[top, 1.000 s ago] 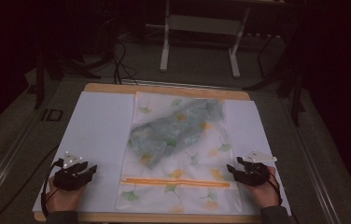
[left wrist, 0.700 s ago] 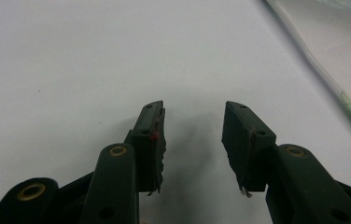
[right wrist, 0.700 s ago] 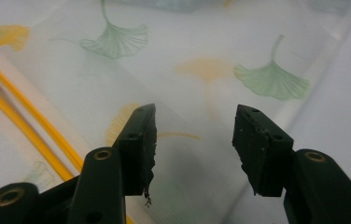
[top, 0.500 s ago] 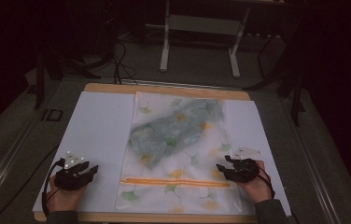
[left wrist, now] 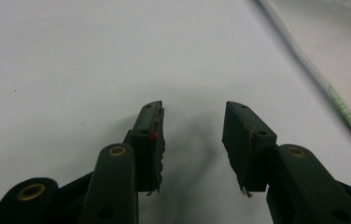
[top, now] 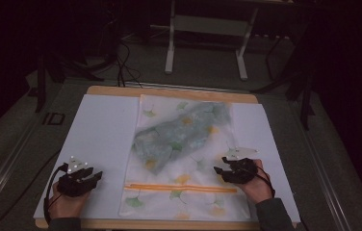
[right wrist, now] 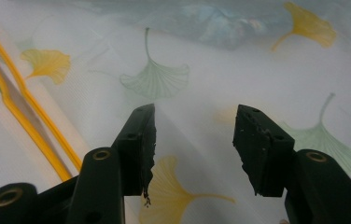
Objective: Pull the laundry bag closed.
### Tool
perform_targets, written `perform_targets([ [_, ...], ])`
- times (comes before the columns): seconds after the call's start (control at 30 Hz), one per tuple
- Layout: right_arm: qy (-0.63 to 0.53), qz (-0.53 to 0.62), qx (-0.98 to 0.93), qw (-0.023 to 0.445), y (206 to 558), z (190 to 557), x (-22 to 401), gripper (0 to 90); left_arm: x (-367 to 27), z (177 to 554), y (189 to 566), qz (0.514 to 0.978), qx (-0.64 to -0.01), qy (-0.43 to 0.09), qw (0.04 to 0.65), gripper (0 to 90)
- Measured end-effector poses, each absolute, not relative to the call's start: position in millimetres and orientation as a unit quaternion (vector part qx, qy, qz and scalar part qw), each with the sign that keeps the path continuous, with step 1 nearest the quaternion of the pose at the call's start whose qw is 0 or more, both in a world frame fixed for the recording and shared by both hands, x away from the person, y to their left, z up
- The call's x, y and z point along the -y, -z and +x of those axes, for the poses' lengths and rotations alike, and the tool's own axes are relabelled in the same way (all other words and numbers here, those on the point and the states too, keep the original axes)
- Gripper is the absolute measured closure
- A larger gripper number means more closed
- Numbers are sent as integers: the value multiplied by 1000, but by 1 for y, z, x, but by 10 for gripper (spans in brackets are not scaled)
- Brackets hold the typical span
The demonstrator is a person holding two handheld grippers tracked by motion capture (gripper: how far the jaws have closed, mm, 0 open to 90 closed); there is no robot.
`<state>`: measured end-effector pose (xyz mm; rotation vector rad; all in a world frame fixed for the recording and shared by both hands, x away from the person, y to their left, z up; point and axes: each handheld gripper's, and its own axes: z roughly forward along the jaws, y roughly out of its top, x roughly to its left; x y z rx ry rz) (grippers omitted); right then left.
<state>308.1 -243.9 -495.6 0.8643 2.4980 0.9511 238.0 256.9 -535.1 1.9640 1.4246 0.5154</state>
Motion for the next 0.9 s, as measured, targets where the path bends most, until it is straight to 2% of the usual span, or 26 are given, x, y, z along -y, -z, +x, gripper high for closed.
perform_targets([
  [0.43,-320,271,-894,157,493,314,218,482,-256,237,533,749,-529,-199,345,559],
  [0.9,-308,224,-913,143,491,312,186,521,-254,237,530,756,-531,-197,328,560],
])
